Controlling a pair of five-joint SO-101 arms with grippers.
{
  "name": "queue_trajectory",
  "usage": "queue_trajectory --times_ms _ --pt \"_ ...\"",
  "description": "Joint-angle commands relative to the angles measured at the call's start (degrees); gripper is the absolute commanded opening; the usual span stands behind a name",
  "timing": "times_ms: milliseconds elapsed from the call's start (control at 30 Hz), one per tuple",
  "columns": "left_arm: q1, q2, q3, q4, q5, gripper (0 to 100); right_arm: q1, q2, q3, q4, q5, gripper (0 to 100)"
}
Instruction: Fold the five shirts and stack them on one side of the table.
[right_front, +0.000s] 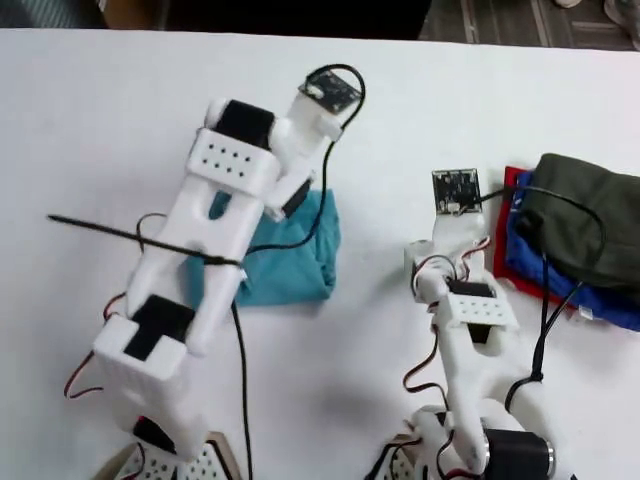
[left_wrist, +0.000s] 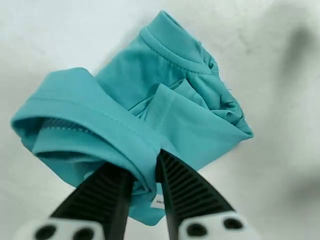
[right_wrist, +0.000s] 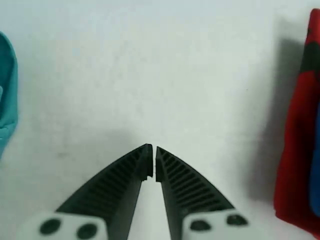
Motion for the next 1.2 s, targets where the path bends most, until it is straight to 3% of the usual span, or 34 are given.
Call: queue_trajectory --times_ms 0,167,367,667,800,933,1000,1067,1167 --pt "2.0 0.4 -2.0 -0.8 0.1 2 -1.4 -2.3 -1.1 -1.1 -0.4 2.1" --pt "3.5 1.5 -2.0 -0.7 -0.2 4 -2.4 -2.3 -1.1 -1.1 -0.3 2.1" --pt "3.1 1.0 -3.0 0.4 -3.1 30 -2.5 -2.3 -1.1 -1.1 -0.1 2.1" --pt "-4.3 1.4 -19.5 4.6 -3.3 27 -2.5 -2.3 -1.0 -1.0 0.0 2.1" --pt "-12.4 1.6 -12.5 3.8 -3.4 27 -2.5 -2.3 -1.0 -0.7 0.0 2.1" --pt "-21.1 1.6 -2.3 -2.5 -2.6 25 -2.0 -2.3 -1.8 1.3 2.2 2.0" --pt "-24.7 1.5 0.7 -5.6 -0.6 17 -2.5 -2.3 -4.3 5.1 4.5 2.0" --pt "-27.3 1.6 2.9 -8.4 2.4 2 -4.7 -1.9 -9.7 11.6 5.2 2.0" --pt "-28.2 1.6 8.1 -12.6 4.9 4 -10.4 -1.1 -20.7 23.3 6.7 2.0"
